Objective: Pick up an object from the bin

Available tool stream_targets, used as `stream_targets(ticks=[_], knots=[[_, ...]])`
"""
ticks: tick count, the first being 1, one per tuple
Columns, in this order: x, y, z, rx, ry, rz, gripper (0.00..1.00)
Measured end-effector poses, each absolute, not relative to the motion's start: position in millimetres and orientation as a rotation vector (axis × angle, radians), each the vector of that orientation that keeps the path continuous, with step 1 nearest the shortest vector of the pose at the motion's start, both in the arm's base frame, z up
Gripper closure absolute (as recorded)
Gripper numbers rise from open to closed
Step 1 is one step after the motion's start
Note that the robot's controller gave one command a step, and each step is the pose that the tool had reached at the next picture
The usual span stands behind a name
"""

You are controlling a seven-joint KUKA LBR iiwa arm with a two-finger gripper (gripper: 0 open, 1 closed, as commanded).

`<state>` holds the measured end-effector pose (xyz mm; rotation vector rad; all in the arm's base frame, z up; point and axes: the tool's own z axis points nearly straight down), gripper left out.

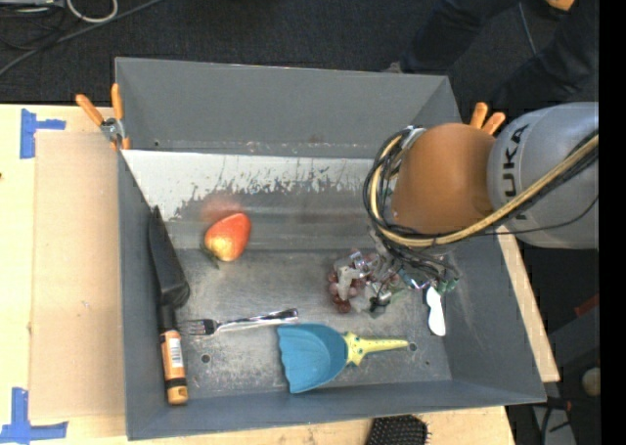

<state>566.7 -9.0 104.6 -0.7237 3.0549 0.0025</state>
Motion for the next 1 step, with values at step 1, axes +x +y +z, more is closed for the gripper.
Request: stream_targets(ticks=[1], knots=[[572.8,4.4,75.3,-0.851,3.014,-0.001,1.00]])
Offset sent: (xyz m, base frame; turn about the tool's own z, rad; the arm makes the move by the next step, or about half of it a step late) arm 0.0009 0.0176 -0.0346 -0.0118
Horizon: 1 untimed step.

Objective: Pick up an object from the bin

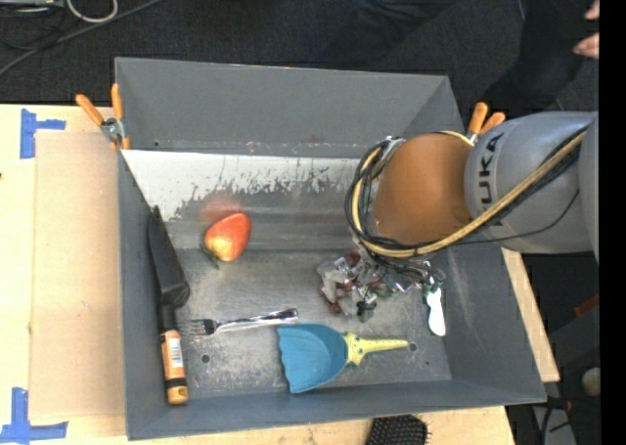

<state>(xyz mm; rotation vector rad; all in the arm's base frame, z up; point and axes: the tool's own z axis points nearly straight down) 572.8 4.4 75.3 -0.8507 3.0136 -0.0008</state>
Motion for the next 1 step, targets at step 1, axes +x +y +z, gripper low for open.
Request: stream_targets(ticks=[1], knots=[[571.5,7.1,74.6,-0.736,3.046,-0.001,1.00]])
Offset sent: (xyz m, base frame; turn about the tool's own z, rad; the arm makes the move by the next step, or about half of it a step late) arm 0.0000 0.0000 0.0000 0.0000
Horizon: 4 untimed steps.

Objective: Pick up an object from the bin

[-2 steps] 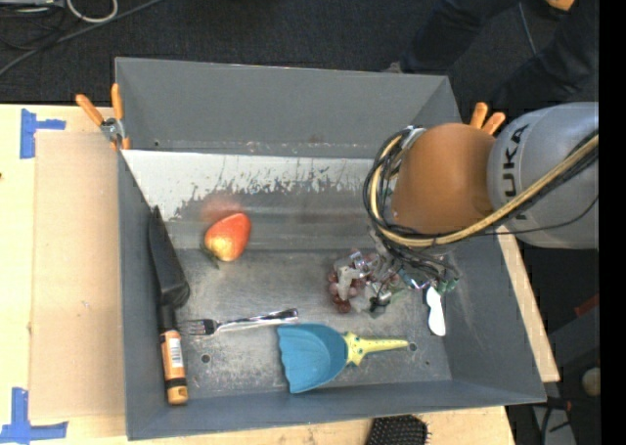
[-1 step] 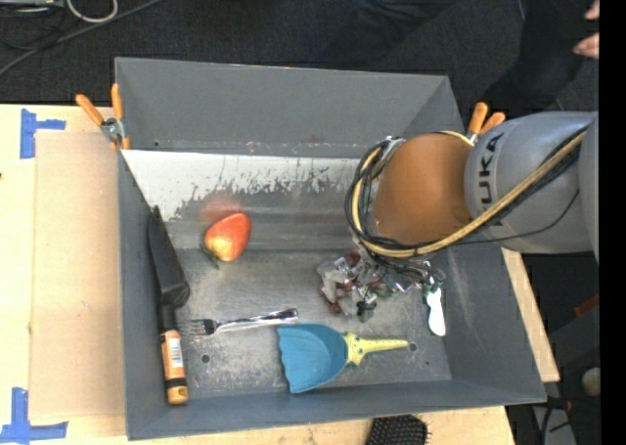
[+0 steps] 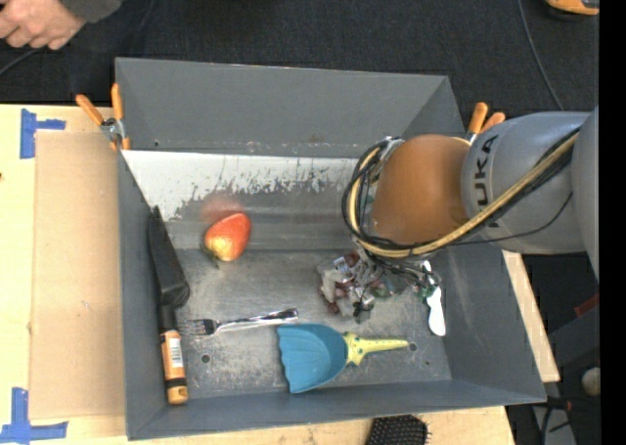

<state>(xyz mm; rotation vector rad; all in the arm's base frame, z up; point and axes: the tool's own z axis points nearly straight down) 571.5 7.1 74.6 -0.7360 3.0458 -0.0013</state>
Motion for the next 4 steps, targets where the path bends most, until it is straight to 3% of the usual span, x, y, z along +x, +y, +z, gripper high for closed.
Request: stream_targets(ticks=[4], knots=[[571.4,7.1,74.4,-0.731,3.047,0.000,1.00]])
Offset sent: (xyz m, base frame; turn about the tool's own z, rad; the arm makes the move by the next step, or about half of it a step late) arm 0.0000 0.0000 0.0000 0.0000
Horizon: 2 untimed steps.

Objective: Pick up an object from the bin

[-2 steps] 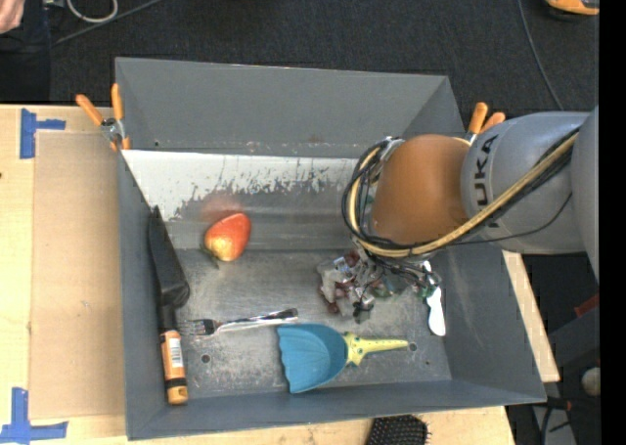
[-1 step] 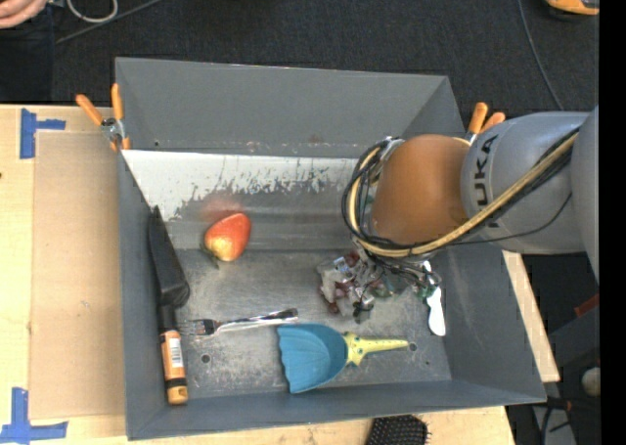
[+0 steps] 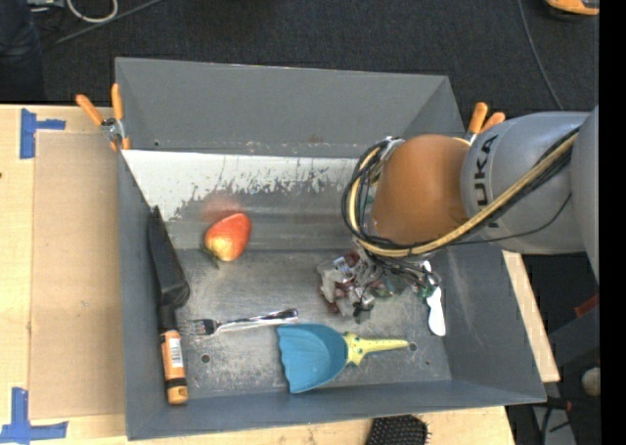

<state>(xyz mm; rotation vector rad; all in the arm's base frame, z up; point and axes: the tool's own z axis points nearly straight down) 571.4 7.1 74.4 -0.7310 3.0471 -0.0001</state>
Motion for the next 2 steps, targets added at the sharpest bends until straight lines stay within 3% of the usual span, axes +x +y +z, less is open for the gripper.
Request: stream_targets(ticks=[2], knots=[[571.4,7.1,74.4,-0.730,3.047,0.000,1.00]])
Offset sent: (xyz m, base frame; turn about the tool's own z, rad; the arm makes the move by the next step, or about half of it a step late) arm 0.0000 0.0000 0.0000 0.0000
